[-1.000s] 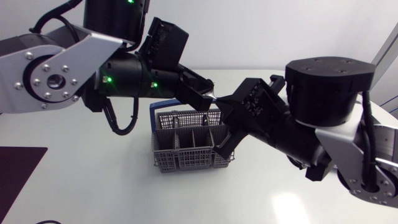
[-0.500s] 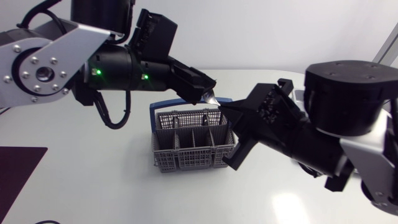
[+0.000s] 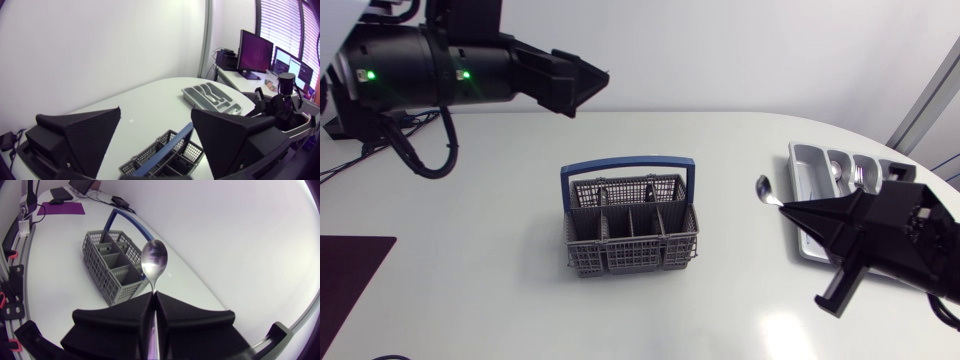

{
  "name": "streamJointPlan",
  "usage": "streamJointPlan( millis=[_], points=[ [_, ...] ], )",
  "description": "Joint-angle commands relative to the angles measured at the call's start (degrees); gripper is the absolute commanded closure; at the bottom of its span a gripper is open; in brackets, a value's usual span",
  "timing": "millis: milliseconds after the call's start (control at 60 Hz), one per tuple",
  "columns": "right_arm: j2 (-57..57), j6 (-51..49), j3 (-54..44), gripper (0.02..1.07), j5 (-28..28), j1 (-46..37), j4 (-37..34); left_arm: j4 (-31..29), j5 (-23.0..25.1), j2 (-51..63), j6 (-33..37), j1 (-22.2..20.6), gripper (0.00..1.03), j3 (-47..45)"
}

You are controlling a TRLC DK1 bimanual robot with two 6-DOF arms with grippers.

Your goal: Sort the cutlery from the basket into the organizer compartments.

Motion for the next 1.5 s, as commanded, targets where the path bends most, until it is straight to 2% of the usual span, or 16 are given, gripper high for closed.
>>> streamJointPlan(
  millis=[0, 67, 183, 283, 450, 550, 667, 733, 817, 1017, 1483],
  points=[
    [0.0, -6.9, -1.3, 0.98, -6.6, -10.5, -2.4, -0.2, -2.4, -1.6, 1.9, 0.8, 0.05, -2.4],
    [2.8, -12.1, -1.2, 0.98, -12.8, -19.5, -3.6, -0.2, -4.6, -1.6, 2.4, 1.1, 0.05, -3.4],
    [10.0, -18.6, -0.8, 0.98, -18.5, -29.7, -3.0, -0.2, -4.7, -2.6, 2.5, 3.1, 0.05, -5.3],
    [16.0, -21.5, -0.4, 0.98, -19.6, -34.3, -0.7, -0.6, -4.7, -3.3, 2.5, 4.0, 0.05, -5.7],
    [27.7, -28.1, 4.6, 0.98, -22.6, -42.9, -1.1, -1.6, -4.7, -3.8, 3.7, 5.7, 0.05, -5.9],
    [35.3, -33.9, 9.3, 0.98, -23.2, -47.5, -2.6, -1.8, -4.7, -3.9, 3.9, 6.7, 0.05, -6.1],
    [43.9, -42.5, 16.2, 0.98, -24.6, -52.1, -8.3, -1.8, -4.9, -4.3, 4.6, 6.7, 0.05, -6.9],
    [48.0, -46.8, 19.2, 0.98, -24.6, -54.0, -9.9, -1.5, -5.8, -4.4, 5.0, 6.5, 0.05, -7.5],
    [53.3, -53.6, 23.9, 0.98, -24.1, -55.7, -15.7, -1.5, -6.1, -4.3, 5.0, 6.4, 0.05, -7.7],
    [61.4, -62.6, 29.5, 0.98, -20.8, -58.1, -19.5, -1.6, -6.8, -4.3, 5.0, 6.1, 0.05, -7.7],
    [75.3, -73.0, 37.9, 0.98, -9.8, -59.8, -20.7, -3.1, -10.8, -5.4, 5.5, 3.1, 0.05, -8.9]
  ],
)
